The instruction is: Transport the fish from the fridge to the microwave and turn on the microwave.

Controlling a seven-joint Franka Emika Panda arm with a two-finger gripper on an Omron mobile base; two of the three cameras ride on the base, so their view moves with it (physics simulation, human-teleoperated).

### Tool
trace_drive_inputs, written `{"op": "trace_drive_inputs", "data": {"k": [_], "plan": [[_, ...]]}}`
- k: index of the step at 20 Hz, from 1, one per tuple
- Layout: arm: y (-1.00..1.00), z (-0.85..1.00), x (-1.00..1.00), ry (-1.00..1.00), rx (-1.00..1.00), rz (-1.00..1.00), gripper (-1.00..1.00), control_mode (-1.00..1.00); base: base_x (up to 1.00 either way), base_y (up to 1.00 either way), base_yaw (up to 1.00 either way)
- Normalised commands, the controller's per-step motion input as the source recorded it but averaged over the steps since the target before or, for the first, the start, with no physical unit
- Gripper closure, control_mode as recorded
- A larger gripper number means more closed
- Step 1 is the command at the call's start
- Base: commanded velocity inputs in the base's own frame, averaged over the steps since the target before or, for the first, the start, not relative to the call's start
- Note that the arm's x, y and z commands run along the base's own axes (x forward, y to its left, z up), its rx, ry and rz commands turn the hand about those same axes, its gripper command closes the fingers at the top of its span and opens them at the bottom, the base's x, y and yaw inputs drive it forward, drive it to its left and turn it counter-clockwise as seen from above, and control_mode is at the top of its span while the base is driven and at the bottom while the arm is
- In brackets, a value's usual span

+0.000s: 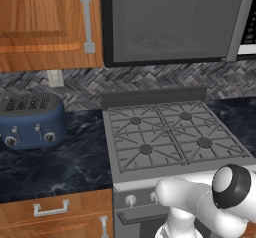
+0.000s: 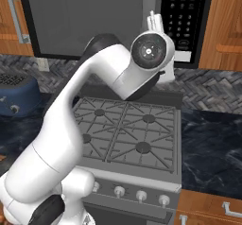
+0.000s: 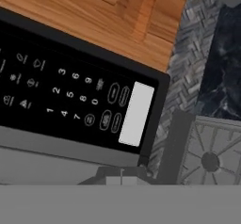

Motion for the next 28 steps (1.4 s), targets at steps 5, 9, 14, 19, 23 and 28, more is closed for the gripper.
{"op": "trace_drive_inputs", "data": {"k": [5,9,14,19,23,28], "plan": [[-0.04,-0.16,0.0,-0.06,0.1,0.0,1.0,-1.0,0.0,0.0,0.0],[0.0,-0.17,0.0,-0.08,0.04,0.0,1.0,-1.0,0.0,0.0,0.0],[-0.03,-0.03,0.0,-0.11,0.03,0.0,1.0,-1.0,0.0,0.0,0.0],[-0.13,0.0,0.01,-0.14,0.04,0.0,1.0,-1.0,0.0,0.0,0.0],[-0.18,-0.02,0.07,-0.11,0.04,0.0,1.0,-1.0,0.0,0.0,0.0],[-0.08,-0.05,0.05,-0.09,0.02,0.0,1.0,-1.0,0.0,0.0,0.0]]}}
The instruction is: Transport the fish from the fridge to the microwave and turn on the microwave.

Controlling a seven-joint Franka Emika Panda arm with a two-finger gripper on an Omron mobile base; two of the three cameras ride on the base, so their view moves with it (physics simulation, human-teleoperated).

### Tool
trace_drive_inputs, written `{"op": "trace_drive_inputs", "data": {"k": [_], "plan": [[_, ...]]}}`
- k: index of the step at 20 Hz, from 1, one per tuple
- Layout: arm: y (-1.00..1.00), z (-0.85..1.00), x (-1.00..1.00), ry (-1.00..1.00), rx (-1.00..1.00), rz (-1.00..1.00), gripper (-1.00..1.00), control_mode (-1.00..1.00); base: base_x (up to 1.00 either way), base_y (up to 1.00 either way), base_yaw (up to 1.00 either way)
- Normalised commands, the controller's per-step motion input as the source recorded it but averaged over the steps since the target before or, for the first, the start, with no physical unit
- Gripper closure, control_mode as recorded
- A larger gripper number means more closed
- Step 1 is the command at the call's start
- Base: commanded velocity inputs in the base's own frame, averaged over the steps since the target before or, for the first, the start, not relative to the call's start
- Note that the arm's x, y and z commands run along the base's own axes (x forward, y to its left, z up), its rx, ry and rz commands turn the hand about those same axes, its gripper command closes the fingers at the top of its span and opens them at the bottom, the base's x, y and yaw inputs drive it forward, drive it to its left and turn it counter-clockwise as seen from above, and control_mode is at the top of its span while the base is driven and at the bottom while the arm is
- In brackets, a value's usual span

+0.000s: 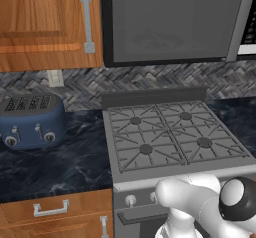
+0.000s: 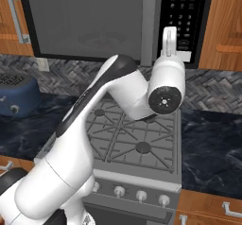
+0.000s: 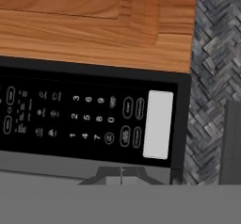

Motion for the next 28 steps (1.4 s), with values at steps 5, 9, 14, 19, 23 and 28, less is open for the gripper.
{"op": "trace_drive_inputs", "data": {"k": [5,9,14,19,23,28], "plan": [[0.0,-0.01,0.06,-0.09,0.0,0.0,1.0,-1.0,0.0,0.0,0.0],[0.0,-0.02,0.1,-0.05,0.0,0.0,1.0,-1.0,0.0,0.0,0.0],[0.0,-0.02,0.18,-0.02,0.0,0.0,1.0,-1.0,0.0,0.0,0.0],[-0.11,0.0,0.24,0.0,0.03,0.0,1.0,-1.0,0.0,0.0,0.0],[-0.21,0.0,0.23,0.0,0.05,0.0,1.0,-1.0,0.0,0.0,0.0],[-0.19,0.0,0.22,0.0,0.02,0.0,1.0,-1.0,0.0,0.0,0.0]]}}
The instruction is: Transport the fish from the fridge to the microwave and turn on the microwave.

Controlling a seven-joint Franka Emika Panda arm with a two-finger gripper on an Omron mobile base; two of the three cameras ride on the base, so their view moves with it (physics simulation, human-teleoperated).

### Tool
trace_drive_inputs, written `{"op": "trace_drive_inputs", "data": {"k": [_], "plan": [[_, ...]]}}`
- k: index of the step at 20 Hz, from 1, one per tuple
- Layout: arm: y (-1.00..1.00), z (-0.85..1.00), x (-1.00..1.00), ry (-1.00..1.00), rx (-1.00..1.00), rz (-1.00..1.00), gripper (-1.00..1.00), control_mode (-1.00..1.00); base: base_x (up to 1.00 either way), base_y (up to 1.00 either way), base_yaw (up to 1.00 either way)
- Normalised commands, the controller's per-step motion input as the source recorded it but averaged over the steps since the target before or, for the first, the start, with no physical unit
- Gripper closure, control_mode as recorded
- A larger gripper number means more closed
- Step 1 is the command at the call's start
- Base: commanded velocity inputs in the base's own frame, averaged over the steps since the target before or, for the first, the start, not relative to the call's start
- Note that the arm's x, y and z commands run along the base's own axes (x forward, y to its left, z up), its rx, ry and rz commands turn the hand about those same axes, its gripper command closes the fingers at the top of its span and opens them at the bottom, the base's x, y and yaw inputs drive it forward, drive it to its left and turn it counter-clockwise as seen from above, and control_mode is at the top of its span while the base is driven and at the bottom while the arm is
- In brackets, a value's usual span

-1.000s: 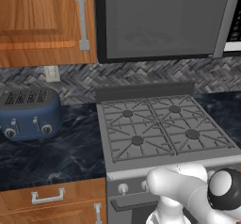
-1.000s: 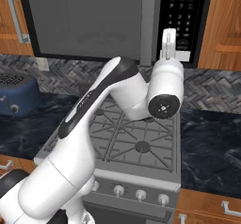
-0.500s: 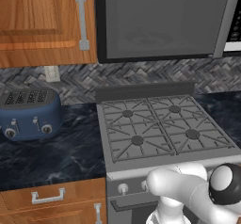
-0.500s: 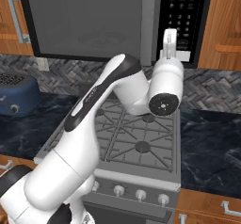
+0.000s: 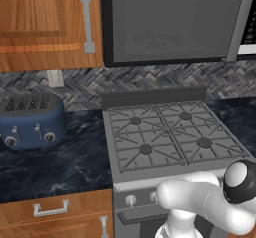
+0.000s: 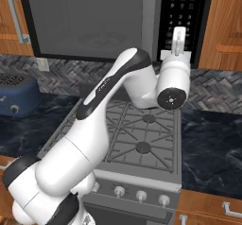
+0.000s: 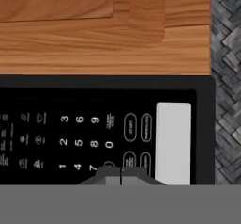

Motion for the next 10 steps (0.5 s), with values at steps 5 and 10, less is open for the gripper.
{"op": "trace_drive_inputs", "data": {"k": [5,10], "plan": [[-0.06,-0.01,0.19,0.0,0.0,0.0,1.0,-1.0,0.0,0.0,0.0],[0.0,0.0,0.15,0.0,0.0,0.0,1.0,-1.0,0.0,0.0,0.0]]}}
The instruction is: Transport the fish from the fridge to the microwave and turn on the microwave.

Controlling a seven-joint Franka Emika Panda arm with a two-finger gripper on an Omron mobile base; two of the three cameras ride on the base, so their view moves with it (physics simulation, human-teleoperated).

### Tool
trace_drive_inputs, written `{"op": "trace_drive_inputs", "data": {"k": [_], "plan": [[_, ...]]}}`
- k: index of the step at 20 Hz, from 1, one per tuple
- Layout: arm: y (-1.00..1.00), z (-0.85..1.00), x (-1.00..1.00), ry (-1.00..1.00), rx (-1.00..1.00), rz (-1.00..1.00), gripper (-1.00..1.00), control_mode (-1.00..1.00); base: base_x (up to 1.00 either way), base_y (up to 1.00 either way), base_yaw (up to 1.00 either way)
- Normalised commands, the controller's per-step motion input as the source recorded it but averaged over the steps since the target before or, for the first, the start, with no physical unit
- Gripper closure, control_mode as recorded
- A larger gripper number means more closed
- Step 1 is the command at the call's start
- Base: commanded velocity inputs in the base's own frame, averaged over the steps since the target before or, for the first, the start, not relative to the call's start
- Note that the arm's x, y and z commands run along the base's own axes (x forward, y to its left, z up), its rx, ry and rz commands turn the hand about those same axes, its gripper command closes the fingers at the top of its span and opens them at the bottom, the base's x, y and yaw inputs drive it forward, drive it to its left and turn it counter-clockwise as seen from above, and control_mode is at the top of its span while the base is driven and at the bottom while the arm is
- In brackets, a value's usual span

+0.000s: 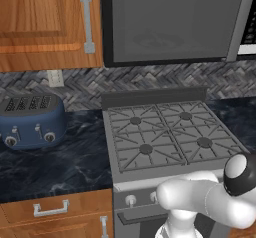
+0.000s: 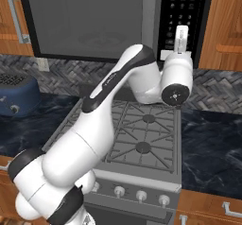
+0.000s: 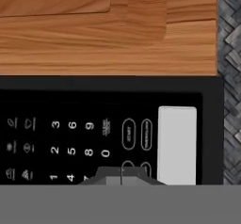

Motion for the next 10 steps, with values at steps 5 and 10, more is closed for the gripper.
{"op": "trace_drive_inputs", "data": {"k": [5,10], "plan": [[-0.02,0.0,0.17,0.0,0.02,0.0,1.0,-1.0,0.0,0.0,0.0],[-0.08,0.0,0.18,0.0,0.02,0.0,1.0,-1.0,0.0,0.0,0.0]]}}
